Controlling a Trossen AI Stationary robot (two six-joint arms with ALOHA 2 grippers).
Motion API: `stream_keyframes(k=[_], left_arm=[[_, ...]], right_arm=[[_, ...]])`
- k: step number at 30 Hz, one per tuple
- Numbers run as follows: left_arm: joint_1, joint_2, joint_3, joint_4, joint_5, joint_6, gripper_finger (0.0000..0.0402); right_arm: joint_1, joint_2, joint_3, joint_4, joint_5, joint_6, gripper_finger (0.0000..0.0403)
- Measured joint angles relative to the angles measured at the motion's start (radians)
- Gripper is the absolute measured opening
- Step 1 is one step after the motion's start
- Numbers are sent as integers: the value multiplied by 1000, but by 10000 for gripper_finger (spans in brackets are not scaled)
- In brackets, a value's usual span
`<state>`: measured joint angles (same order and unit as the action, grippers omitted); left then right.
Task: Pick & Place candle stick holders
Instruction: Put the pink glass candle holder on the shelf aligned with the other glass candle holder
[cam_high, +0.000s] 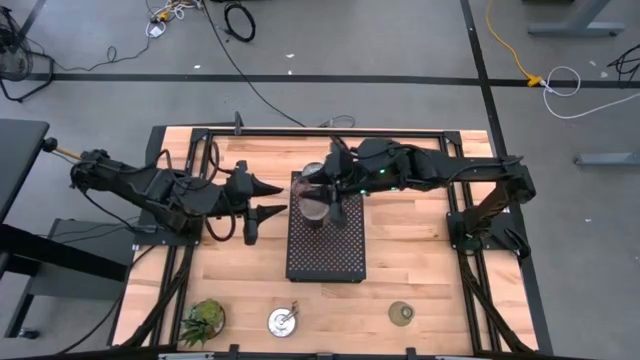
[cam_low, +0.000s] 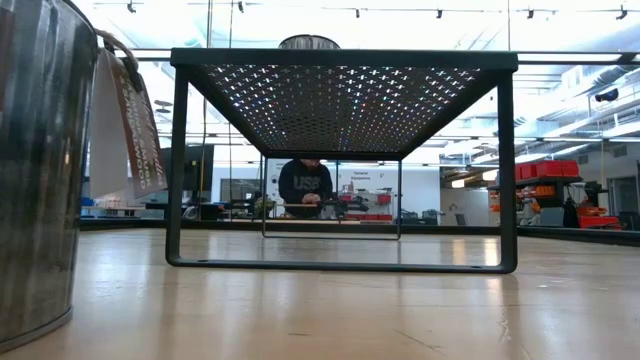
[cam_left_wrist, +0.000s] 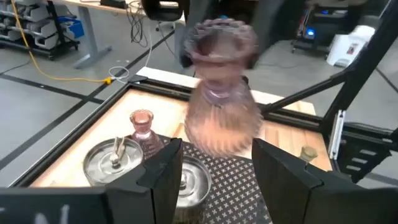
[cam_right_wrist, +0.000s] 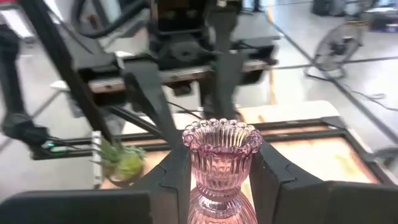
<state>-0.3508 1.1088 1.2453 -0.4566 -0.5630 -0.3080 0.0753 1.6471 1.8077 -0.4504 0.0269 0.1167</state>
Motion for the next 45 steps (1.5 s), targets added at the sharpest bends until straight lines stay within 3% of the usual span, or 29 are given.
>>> stream_keyframes(k=[17,35,45], left_arm=[[0,-12,0,-27,-13,-2,197],[0,-12,0,-37,-12,0,197],[0,-12,0,-37,-12,0,197]], right_arm=[[49,-190,2,-397,263,63,105],[161,-217,2,-794,463,296,105],[183,-228,2,-842,482,390,105]])
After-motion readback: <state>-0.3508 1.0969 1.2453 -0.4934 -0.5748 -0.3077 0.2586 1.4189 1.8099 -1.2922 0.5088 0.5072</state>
